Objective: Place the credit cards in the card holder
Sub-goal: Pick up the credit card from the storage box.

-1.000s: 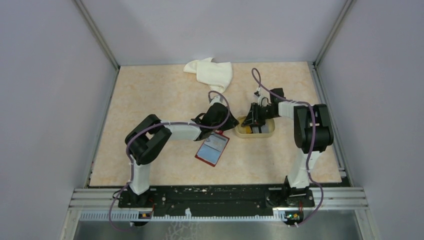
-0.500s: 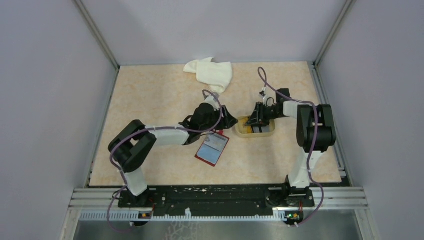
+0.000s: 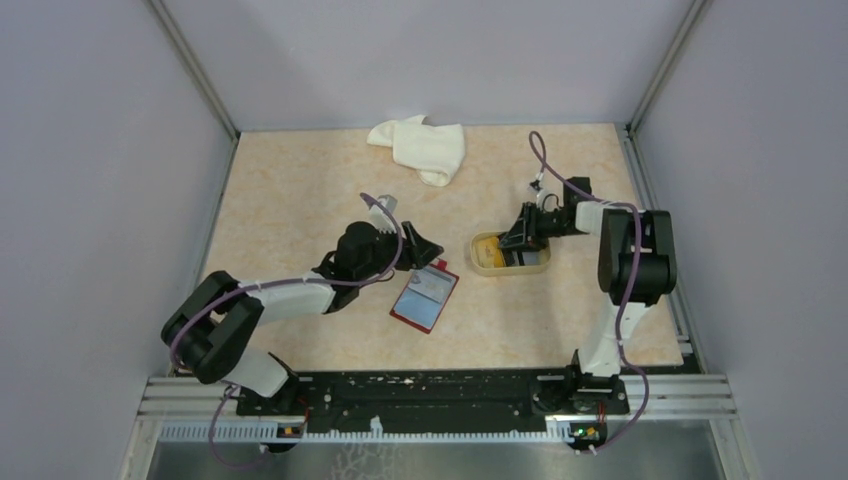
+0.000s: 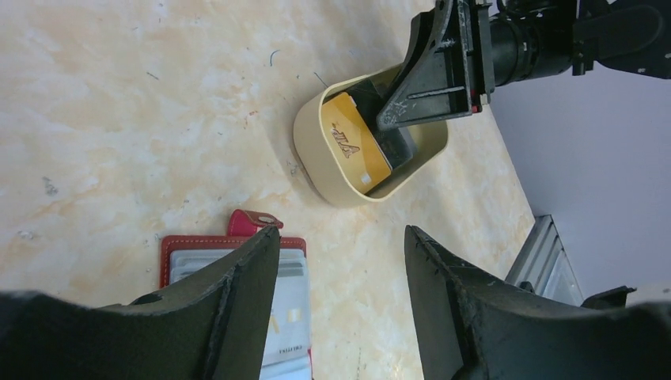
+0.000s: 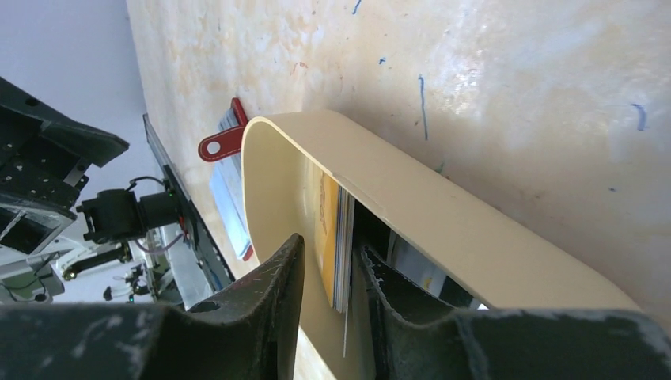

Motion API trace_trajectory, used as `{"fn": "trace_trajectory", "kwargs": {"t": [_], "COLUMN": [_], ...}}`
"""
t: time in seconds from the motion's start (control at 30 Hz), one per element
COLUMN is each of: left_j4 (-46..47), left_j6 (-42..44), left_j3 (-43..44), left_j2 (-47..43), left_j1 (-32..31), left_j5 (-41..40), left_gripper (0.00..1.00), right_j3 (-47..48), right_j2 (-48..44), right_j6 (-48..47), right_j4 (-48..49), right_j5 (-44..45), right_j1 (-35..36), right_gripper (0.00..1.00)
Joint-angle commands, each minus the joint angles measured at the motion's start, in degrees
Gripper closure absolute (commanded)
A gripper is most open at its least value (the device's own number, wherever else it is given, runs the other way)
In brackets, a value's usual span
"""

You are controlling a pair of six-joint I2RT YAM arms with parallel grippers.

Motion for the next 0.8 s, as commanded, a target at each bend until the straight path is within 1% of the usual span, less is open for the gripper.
{"fn": "trace_trajectory", "kwargs": {"t": [0.0, 0.03, 0.2, 0.3, 0.37, 0.43, 0.47, 0.57, 0.6, 0.77], "left_j4": [3.5, 3.4, 2.6, 2.6, 2.5, 3.0, 3.8, 6.5, 7.7, 13.3], "left_j6": [2.1, 2.4, 2.5, 2.1, 1.6, 0.9, 0.7, -0.3, -0.4, -3.0], "left_j3": [-3.8, -4.7, -8.9, -11.3, -13.2, -15.0, -16.0, -18.5, -19.1, -21.2], "left_j2": [-5.8, -7.3, -12.1, -15.2, -17.3, -19.5, -20.6, -22.5, -22.8, -22.5], "left_j1": [0.6, 0.6, 0.6, 0.6, 0.6, 0.6, 0.8, 1.5, 1.9, 3.3], "left_j5": [2.3, 2.3, 2.2, 2.2, 2.0, 1.7, 1.6, 3.5, 5.5, 15.6], "left_gripper": [0.35, 0.35, 0.35, 0.35, 0.34, 0.30, 0.25, 0.03, 0.01, 0.01], "right_j3": [2.3, 2.2, 2.4, 2.6, 2.4, 2.3, 2.2, 2.3, 2.5, 3.0], "right_j2": [-2.1, -2.0, -2.1, -2.8, -3.9, -5.6, -6.6, -10.2, -11.2, -17.0], "right_j6": [-1.4, -1.4, -1.5, -1.6, -1.9, -2.4, -2.8, -5.1, -6.1, -11.3], "right_j4": [0.3, 0.2, -0.1, -0.3, -0.4, -0.5, -0.5, -1.5, -1.7, -3.6], "right_j5": [-2.2, -2.2, -1.2, 0.3, 1.8, 3.1, 3.7, 6.3, 7.1, 8.6], "right_j1": [-1.5, -1.7, -1.9, -2.5, -3.1, -3.7, -3.9, -4.2, -4.2, -4.3], "right_gripper": [0.74, 0.75, 0.86, 1.00, 1.00, 1.00, 1.00, 1.00, 1.00, 1.00]}}
